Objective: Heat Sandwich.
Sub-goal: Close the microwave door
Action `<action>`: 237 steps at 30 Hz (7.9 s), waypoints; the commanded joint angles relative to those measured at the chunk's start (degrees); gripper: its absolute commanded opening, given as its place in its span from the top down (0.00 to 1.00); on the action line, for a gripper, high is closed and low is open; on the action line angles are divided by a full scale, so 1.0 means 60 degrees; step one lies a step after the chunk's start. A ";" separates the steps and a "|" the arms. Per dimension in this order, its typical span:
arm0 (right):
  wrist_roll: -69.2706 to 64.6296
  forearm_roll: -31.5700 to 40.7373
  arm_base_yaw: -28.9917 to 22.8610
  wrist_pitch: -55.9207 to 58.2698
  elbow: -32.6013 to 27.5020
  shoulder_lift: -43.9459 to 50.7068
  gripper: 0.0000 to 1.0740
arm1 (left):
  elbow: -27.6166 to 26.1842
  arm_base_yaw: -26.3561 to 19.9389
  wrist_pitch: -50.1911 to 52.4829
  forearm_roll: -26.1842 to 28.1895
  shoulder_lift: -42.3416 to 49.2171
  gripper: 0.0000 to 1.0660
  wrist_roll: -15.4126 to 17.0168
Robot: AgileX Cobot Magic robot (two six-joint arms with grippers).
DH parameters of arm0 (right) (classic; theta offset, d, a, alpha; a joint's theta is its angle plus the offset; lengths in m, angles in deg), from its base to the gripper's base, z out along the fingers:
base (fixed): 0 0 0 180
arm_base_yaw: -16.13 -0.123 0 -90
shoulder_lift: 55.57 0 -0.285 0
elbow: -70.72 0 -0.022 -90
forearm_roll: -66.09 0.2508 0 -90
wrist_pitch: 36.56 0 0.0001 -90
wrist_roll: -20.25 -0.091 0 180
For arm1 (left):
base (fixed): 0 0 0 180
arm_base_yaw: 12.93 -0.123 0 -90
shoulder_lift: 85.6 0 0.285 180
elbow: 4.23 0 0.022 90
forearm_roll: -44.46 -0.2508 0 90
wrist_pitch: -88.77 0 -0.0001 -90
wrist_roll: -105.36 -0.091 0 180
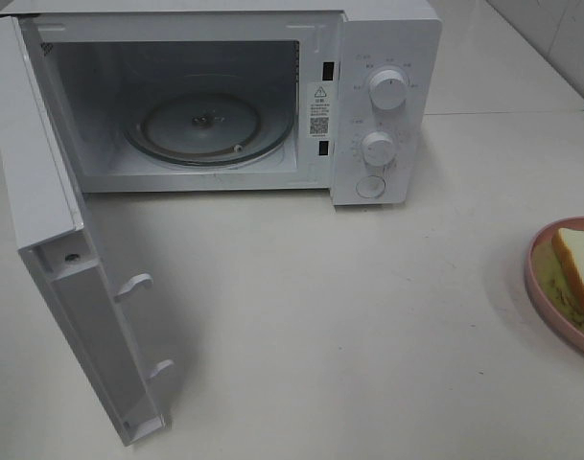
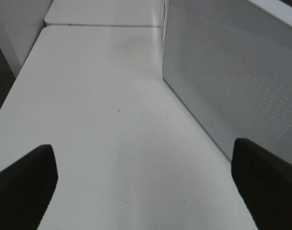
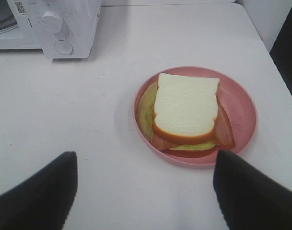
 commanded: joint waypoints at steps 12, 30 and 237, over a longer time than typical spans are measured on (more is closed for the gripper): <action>0.0105 -0.0086 0.0048 -0.0029 -0.0010 0.0258 0.30 | 0.0764 0.0000 0.3953 0.0000 -0.1900 0.15 -0.0802; 0.0105 -0.0086 0.0048 -0.0029 -0.0010 0.0258 0.30 | 0.1900 0.0000 0.7783 0.0468 -0.4307 0.15 -0.0802; 0.0105 -0.0076 0.0048 -0.0029 -0.0010 0.0258 0.30 | -0.5472 0.6217 1.9461 0.9377 -1.9366 1.00 -2.0397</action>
